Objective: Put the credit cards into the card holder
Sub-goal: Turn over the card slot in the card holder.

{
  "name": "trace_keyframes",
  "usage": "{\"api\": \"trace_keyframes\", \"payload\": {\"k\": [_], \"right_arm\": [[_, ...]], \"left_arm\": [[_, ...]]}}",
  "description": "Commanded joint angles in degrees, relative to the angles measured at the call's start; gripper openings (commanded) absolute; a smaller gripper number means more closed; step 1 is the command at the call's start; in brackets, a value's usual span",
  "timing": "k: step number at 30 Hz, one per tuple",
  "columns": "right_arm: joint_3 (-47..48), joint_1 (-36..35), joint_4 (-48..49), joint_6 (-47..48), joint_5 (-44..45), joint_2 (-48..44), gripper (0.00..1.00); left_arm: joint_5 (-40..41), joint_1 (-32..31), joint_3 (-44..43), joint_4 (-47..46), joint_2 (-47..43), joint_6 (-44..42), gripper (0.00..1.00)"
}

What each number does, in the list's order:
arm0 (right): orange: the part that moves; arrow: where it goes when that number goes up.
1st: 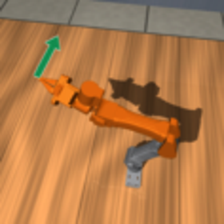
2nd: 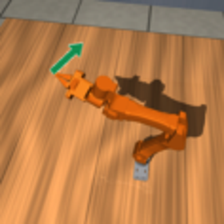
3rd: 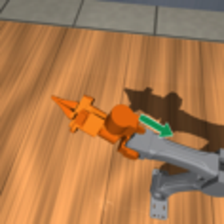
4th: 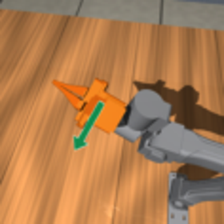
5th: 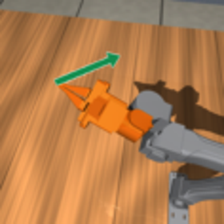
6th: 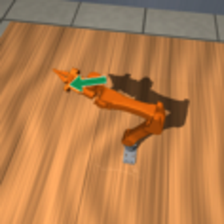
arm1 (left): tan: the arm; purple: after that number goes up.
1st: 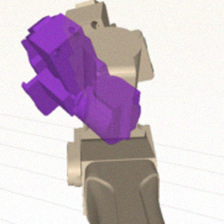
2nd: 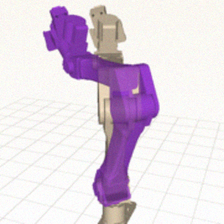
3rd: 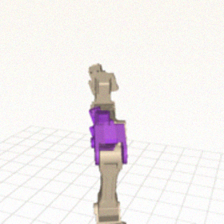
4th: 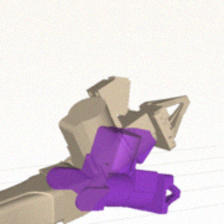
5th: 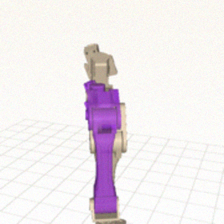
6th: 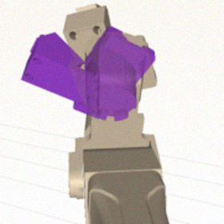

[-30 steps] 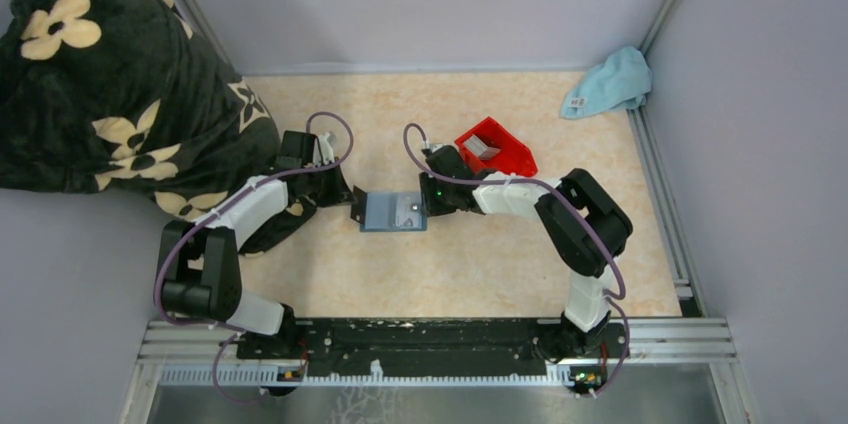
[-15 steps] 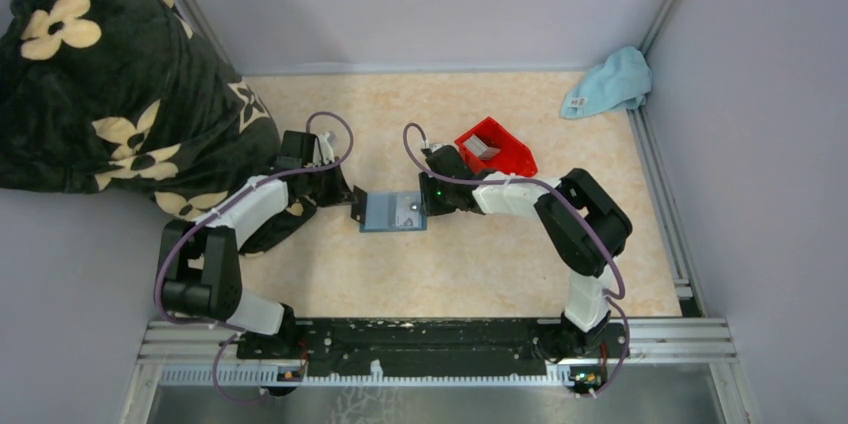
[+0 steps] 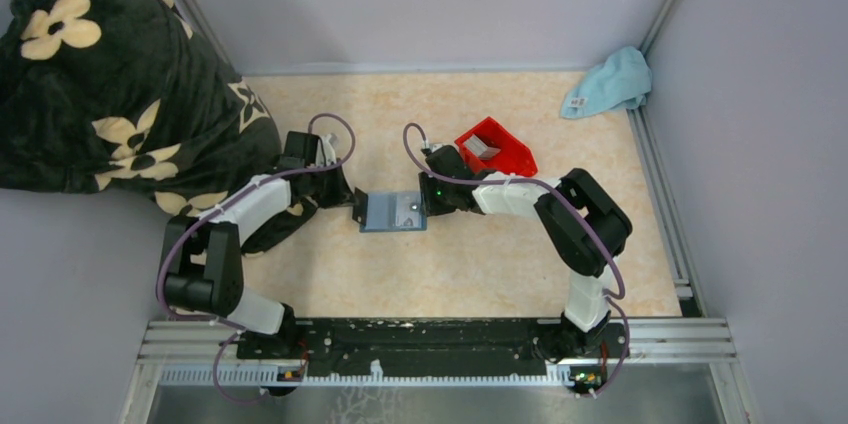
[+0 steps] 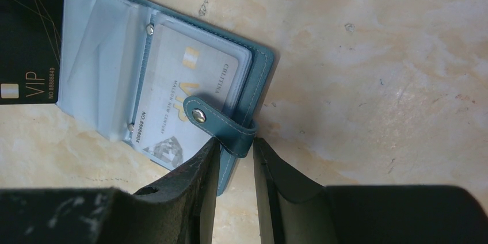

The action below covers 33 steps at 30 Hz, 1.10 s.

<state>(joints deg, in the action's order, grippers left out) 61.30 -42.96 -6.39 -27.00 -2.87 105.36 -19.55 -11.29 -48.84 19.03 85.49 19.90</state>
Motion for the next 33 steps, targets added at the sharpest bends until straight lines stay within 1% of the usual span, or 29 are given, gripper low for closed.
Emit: {"api": "trace_keyframes", "payload": {"k": [1,17,24,29,33], "right_arm": [[-0.28,-0.55,-1.26,0.99,1.20,2.92,0.29],[-1.02,-0.56,-0.83,0.94,1.13,2.83,0.29],[-1.45,-0.50,-1.04,0.99,1.35,2.48,0.30],[-1.44,-0.48,-1.85,1.21,2.12,2.36,0.30],[-1.85,-0.38,-2.56,1.38,3.93,1.46,0.30]], "left_arm": [[-0.05,-0.64,-0.19,-1.19,0.71,0.40,0.00],[-0.89,-2.45,0.13,-1.92,3.10,1.42,0.00],[-3.18,-5.39,-0.67,-4.76,3.54,3.07,0.00],[-1.66,-8.44,-3.40,-3.74,4.74,3.60,0.00],[0.23,-9.18,-3.94,-2.85,4.68,3.82,0.00]]}}
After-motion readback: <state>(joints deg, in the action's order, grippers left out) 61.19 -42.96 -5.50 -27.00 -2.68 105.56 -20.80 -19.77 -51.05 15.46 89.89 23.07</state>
